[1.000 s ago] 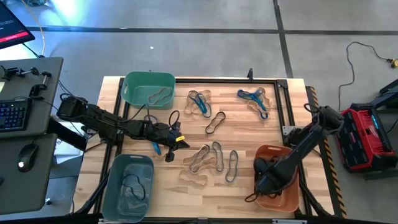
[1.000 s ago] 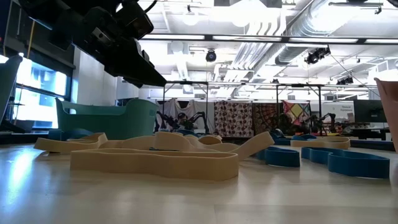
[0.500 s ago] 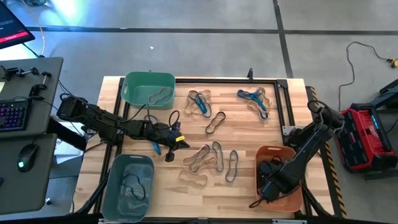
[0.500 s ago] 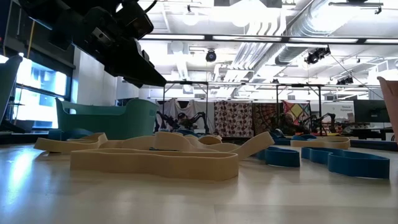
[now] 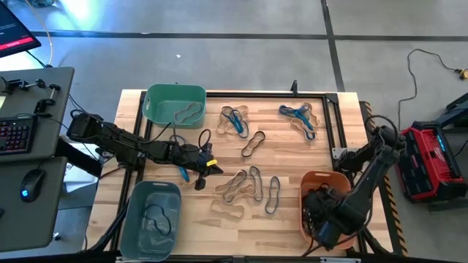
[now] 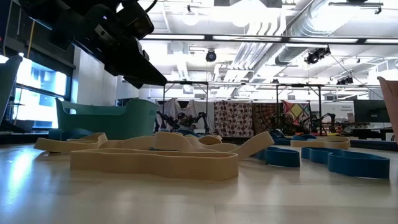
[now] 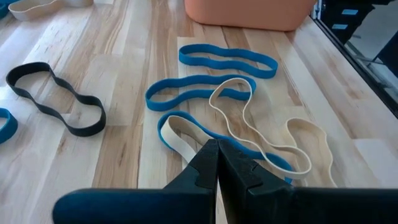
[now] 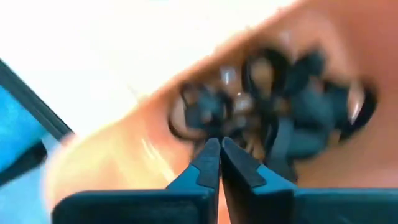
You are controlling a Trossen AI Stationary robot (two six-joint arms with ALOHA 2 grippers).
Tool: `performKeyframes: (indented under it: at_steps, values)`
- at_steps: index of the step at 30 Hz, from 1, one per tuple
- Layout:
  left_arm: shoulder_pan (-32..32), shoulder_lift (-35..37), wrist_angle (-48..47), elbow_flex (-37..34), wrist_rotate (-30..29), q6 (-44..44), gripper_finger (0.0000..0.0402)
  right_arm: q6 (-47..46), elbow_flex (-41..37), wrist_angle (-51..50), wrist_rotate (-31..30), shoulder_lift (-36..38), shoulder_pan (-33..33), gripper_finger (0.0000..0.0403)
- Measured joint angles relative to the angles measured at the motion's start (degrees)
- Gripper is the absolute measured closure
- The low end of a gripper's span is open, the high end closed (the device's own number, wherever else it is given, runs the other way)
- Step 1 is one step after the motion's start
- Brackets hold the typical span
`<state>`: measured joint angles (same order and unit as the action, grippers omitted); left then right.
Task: Sort rubber bands into baskets
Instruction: Put the black rubber band into the orange bin
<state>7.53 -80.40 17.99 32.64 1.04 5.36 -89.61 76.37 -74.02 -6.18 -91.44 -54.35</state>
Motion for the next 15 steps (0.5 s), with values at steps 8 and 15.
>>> performKeyframes:
  at_steps: [8,15]
  values:
    - [-0.1,0.0,0.6,0.0,0.0,-0.4,0.0401,18.7,6.3,-2.7,-17.9,0.0,7.3,0.0403]
    - [0.0,0.0,1.6,0.1,-0.9,0.0,0.04,44.8,2.5,8.9,-18.0,0.0,20.9,0.0403]
